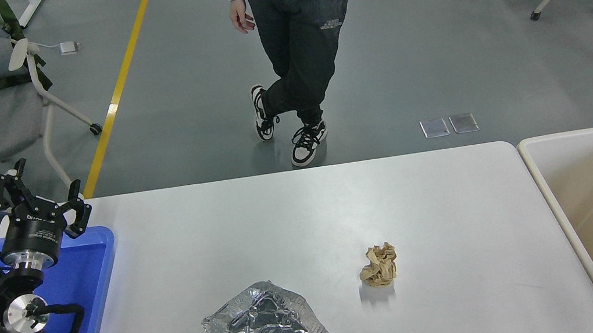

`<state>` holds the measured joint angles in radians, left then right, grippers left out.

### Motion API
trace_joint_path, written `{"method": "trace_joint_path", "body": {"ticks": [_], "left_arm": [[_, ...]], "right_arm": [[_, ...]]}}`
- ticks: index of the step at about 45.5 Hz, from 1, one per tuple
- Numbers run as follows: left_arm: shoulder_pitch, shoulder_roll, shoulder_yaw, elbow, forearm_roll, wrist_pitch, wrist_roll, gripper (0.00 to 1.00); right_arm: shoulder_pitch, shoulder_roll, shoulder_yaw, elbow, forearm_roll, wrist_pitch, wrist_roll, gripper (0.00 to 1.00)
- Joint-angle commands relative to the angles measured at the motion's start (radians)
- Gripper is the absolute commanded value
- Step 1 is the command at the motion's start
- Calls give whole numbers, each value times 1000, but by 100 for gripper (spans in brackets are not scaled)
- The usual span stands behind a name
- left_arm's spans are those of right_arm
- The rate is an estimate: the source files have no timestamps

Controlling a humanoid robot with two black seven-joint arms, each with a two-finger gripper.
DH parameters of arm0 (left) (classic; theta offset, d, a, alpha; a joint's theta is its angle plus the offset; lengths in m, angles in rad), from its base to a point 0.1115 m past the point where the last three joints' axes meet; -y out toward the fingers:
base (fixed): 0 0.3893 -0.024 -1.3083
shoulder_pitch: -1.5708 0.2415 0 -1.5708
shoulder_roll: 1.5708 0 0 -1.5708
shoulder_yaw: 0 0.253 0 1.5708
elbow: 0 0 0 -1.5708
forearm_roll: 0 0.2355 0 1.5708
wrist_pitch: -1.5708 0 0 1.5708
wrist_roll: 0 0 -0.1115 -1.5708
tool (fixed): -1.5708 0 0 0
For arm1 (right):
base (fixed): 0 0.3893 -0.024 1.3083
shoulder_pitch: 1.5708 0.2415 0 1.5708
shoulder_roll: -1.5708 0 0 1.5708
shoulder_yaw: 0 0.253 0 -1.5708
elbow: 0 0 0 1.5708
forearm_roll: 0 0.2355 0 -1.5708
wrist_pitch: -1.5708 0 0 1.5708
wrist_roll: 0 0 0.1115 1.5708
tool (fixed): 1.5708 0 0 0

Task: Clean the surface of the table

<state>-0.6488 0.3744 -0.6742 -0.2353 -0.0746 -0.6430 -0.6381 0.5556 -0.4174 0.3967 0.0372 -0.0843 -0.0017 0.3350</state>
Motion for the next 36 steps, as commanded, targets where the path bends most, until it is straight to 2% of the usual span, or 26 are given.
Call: {"method": "trace_joint_path", "body": {"ticks": [1,18,22,28,36], "left_arm": [[0,0,1,-1,-1,0,0,100],[0,0,-1,-1,-1,-1,0,100],[0,0,-1,-1,-1,-1,0,100],[0,0,-1,-1,1,-1,0,100],[0,0,1,-1,1,-1,0,100]], "right_arm": [[13,-47,172,79,8,35,12,99],[124,-55,243,93,26,38,13,99],[133,-58,289,107,49,75,13,99],[109,-107,395,248,47,199,13,99],[-11,-167,464,487,43,235,15,99]]}}
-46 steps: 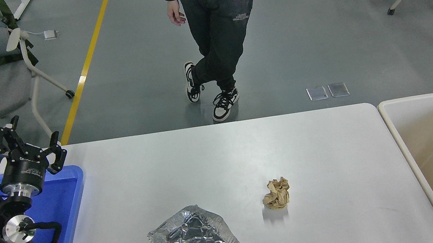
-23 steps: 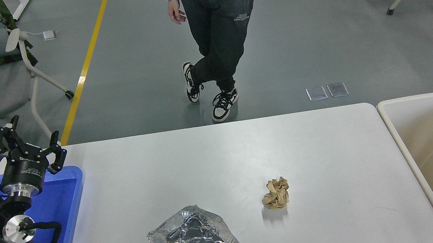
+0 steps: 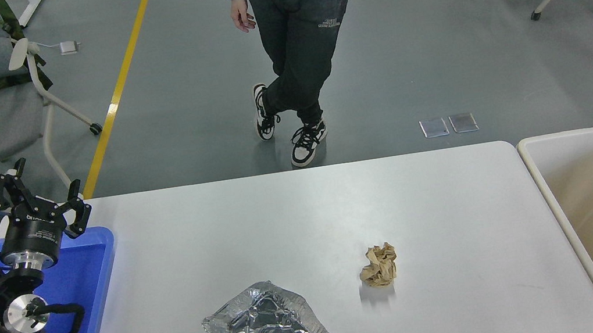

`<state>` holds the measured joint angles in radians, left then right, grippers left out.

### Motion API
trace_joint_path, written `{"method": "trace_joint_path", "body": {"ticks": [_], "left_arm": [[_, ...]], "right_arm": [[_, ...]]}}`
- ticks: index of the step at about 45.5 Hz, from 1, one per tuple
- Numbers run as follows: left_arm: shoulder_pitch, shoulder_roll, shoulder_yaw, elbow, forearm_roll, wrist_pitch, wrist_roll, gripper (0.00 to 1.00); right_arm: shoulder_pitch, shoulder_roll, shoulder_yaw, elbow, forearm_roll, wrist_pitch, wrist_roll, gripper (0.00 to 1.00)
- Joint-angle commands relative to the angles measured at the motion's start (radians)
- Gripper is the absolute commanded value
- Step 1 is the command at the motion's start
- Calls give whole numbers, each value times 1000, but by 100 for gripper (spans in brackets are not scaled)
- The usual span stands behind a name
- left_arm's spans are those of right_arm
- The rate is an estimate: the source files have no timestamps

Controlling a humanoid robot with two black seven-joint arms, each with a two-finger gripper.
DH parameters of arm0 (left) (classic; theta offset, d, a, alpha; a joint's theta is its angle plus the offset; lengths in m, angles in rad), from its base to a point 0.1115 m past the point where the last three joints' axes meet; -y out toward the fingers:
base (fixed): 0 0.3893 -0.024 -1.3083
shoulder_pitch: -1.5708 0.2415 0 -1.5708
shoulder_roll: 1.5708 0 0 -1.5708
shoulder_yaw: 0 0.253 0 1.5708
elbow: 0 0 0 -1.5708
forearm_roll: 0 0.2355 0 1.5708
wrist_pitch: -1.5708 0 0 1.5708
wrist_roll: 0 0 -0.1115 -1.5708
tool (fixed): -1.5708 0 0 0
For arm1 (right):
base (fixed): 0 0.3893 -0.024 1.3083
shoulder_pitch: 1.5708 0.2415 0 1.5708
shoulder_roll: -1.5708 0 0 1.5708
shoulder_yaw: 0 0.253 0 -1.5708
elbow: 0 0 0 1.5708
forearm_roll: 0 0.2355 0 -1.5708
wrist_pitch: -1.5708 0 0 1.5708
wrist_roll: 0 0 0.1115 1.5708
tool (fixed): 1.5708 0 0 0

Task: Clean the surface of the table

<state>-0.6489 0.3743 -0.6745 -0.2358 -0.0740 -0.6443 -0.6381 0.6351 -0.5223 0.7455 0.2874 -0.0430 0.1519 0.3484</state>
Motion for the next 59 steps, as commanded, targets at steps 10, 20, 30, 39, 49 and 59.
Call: {"method": "trace_joint_path", "body": {"ticks": [10,20,30,39,49,59], "left_arm": [[0,0,1,1,0,0,0,100],[0,0,1,0,0,-1,0,100],[0,0,0,1,-1,-1,0,100],[0,0,0,0,0,-1,0,100],[0,0,0,0,0,-1,0,100],[0,0,0,0,0,-1,0,100]], "right_arm": [[-222,-47,216,438,-9,176,1,99],[-296,111,389,500,-282,175,96,99],[-301,243,446,498,-431,115,113,99],[-272,268,445,498,-434,83,118,99],[-267,265,443,498,-431,69,116,99],[-249,225,413,584,-397,-44,17,100]]}}
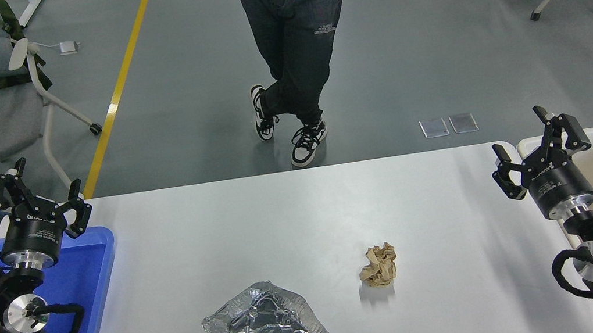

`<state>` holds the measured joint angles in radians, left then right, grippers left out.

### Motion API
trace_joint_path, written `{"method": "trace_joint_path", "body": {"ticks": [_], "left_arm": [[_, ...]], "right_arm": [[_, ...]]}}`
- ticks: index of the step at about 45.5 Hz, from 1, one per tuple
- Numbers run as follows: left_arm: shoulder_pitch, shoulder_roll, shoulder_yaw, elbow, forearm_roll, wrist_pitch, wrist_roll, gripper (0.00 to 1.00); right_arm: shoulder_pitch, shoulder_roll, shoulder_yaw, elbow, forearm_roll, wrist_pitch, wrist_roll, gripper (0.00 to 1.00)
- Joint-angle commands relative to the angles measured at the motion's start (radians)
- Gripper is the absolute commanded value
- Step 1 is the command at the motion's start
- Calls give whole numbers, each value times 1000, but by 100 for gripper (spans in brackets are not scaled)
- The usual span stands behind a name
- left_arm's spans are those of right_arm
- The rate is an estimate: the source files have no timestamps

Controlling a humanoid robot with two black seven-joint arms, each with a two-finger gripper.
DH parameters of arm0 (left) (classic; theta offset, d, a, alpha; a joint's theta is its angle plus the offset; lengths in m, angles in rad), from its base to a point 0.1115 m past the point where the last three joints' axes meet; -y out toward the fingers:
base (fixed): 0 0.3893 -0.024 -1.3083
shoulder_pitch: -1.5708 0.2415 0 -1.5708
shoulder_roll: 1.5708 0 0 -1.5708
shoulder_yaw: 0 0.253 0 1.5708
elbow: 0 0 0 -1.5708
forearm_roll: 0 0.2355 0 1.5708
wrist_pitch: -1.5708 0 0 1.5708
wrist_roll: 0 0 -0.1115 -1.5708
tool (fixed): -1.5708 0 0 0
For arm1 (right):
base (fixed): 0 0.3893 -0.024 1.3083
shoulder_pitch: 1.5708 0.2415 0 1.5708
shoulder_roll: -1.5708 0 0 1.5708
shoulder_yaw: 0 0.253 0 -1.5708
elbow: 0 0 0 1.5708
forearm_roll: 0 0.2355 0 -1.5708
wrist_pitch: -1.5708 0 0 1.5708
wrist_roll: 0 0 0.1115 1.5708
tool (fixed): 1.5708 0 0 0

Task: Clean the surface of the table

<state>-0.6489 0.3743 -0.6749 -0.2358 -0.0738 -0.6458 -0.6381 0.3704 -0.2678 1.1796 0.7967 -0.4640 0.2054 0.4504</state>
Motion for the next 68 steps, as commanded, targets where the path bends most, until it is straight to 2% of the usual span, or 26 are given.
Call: {"method": "trace_joint_path", "body": {"ticks": [1,5,16,21,31,38,49,62,68], "left_arm": [[0,0,0,1,0,0,0,100],[0,0,0,0,0,0,0,100],[0,0,0,0,0,-2,0,100],[0,0,1,0,0,-2,0,100],[0,0,1,0,0,-2,0,100],[0,0,1,0,0,-2,0,100],[-1,0,0,0,0,-5,0,100],[-1,0,0,1,0,-5,0,100],[-1,0,0,0,0,-5,0,100]], "right_arm": [[19,-42,-32,91,31,-118,-110,100],[48,-97,-112,144,65,-155,-182,100],[153,-235,-310,257,76,-158,-214,100],[234,-316,-476,385,54,-149,-317,100],[393,-424,-722,604,-44,-156,-363,99],[478,-436,-837,688,-58,-150,-378,100],[614,-373,-1029,731,-160,-147,-446,100],[789,-128,-1221,707,-239,-143,-641,100],[817,-27,-1255,670,-433,-141,-647,100]]}}
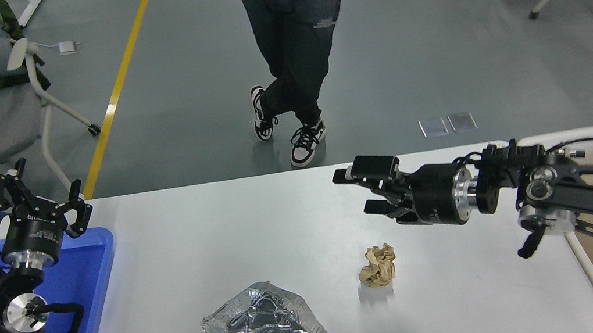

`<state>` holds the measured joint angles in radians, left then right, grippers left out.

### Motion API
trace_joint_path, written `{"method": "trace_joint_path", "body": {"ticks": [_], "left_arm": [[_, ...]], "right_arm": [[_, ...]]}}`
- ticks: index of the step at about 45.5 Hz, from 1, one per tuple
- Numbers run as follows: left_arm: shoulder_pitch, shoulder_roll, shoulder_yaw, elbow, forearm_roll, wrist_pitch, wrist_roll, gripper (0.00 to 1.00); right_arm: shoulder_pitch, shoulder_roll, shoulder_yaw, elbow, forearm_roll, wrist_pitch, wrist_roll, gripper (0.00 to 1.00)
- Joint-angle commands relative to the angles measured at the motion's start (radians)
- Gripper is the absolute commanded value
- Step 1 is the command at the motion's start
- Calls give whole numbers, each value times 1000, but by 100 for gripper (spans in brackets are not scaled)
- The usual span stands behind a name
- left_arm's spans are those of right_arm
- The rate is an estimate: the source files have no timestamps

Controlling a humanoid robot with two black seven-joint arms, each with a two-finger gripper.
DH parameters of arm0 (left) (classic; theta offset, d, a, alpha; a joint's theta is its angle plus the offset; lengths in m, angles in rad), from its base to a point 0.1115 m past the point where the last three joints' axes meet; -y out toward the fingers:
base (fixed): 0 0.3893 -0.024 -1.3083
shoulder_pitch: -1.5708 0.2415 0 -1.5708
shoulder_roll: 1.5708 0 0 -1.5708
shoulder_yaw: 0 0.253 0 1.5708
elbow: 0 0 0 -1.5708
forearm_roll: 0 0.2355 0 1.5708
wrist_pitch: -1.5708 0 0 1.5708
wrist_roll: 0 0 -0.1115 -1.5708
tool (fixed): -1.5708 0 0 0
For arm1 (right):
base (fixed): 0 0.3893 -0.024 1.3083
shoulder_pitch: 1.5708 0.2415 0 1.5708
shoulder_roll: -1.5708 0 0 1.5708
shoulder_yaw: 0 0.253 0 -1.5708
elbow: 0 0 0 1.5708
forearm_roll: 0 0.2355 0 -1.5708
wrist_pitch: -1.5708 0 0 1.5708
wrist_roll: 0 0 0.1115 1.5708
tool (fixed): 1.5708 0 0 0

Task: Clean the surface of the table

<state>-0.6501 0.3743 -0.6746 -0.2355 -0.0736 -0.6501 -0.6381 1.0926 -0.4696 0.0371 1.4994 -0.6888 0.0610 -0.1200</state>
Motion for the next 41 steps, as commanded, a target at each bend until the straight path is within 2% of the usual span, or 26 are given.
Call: {"method": "trace_joint_path", "body": {"ticks": [1,4,11,19,26,41], "left_arm": [[0,0,1,-1,0,0,0,100],[0,0,1,-1,0,0,0,100],[0,0,1,-1,0,-2,0,100],[0,0,1,-1,0,-2,0,100],[0,0,1,-1,0,-3,0,100],[0,0,1,1,0,-3,0,100]], "right_arm": [[96,186,-115,-42,-257,3,-76,100],[101,203,-131,-57,-345,14,-76,100],[92,287,-209,-114,-409,46,-70,100],[-2,374,-217,-197,-574,43,-69,100],[-126,436,-207,-278,-614,-12,-69,99],[-237,468,-212,-398,-661,-95,-64,99]]}}
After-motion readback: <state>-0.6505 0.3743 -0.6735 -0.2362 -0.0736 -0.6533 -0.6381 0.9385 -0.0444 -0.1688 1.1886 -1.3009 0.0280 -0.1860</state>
